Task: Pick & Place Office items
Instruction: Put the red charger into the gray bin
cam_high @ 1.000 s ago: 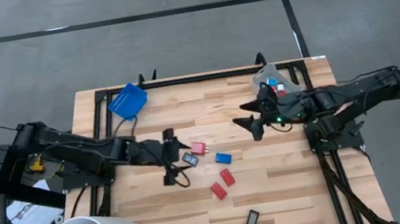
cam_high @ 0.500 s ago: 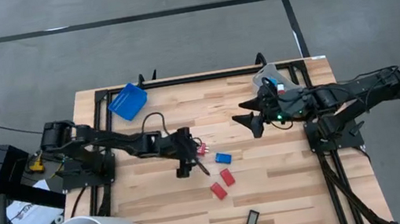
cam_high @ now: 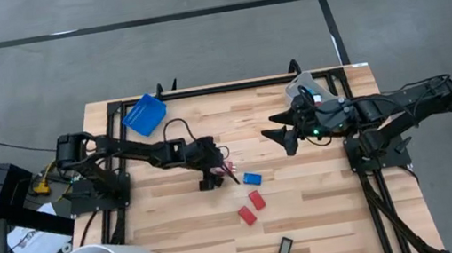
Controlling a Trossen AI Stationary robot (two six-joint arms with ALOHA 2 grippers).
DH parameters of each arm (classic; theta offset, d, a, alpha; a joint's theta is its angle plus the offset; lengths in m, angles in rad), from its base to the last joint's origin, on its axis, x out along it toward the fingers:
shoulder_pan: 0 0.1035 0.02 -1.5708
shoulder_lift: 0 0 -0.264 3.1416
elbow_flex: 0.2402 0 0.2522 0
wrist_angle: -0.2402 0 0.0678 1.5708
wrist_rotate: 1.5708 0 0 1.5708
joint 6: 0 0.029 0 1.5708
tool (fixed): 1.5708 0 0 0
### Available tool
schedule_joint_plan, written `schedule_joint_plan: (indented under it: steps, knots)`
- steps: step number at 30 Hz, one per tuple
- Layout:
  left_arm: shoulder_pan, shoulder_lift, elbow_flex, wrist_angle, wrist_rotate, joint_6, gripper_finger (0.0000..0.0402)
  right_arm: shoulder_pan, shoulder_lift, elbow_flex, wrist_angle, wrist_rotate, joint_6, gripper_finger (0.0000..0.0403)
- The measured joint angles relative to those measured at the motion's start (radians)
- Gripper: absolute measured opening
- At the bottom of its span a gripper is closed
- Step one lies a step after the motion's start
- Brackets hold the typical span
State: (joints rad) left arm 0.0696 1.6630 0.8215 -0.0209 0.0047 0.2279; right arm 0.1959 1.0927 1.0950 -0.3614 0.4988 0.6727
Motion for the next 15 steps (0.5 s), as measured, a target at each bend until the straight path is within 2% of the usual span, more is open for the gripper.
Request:
schedule_joint_plan:
  steps: [6, 15]
  knots:
    - [0.018, 0.0, 0.0, -0.006, 0.055, 0.011, 0.0308, 0.0, 0.0, 0.0, 0.003, 0.0, 0.0, 0.0315]
    - [0.018, 0.076, 0.002, 0.016, 0.027, 0.013, 0.0308, 0.02, 0.0, 0.0, 0.007, 0.0, 0.0, 0.0315]
